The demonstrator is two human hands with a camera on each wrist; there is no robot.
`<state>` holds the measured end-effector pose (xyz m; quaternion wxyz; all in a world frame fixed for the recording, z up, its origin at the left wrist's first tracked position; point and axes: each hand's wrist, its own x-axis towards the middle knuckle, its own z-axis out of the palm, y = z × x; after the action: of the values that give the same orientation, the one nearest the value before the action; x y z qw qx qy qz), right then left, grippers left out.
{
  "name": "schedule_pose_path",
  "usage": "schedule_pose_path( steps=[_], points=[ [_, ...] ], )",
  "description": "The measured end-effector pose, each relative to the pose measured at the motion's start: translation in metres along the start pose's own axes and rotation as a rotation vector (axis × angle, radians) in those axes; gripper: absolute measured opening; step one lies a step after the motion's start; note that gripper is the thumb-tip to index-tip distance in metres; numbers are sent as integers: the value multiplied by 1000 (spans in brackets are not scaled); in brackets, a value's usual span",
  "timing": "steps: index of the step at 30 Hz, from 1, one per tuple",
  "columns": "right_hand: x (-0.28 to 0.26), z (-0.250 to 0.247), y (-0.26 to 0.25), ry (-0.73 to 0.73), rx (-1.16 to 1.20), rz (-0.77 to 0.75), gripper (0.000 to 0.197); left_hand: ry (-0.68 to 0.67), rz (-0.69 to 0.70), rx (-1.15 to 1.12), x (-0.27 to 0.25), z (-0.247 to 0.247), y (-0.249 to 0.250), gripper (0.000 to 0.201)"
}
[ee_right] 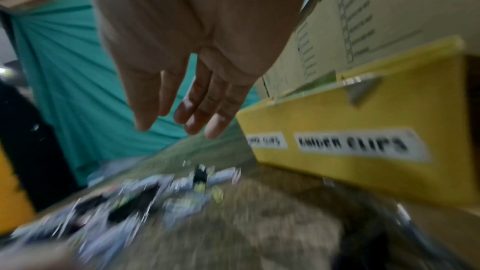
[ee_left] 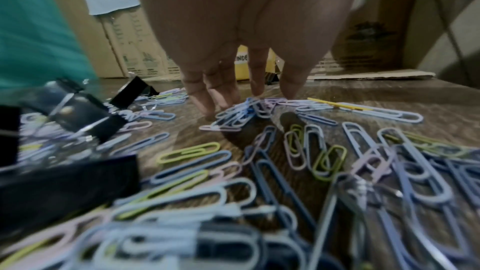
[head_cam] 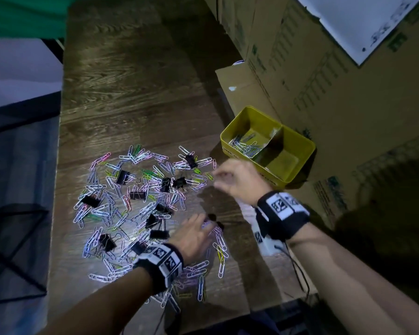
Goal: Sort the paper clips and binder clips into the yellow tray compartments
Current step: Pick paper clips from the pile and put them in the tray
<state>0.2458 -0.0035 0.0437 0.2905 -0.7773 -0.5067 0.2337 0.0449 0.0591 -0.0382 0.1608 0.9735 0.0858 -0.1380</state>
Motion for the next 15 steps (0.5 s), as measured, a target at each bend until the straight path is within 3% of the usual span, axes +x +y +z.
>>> schedule_pose_path(
  steps=[2, 4, 6, 8, 11, 15],
  points=[
    [-23, 26, 4, -244, -49, 68, 56, 46, -28, 40, -9, -5, -5, 50],
    [-46, 49, 8, -428, -169, 168, 88, -53, -75, 68, -15, -10, -7, 65],
    [-65, 67, 10, -520, -280, 211, 107, -174, -108, 75, -17, -11, -8, 76],
    [-79, 82, 9, -548, -307, 214, 115, -192, -125, 54, -17, -11, -3, 73],
    [-89, 97, 4, -504, -305, 204, 106, -145, -152, -10, -14, -9, 3, 59],
    [-87, 102, -5, -385, -275, 222, 67, -75, -166, -156, -14, -7, 4, 40]
  ],
)
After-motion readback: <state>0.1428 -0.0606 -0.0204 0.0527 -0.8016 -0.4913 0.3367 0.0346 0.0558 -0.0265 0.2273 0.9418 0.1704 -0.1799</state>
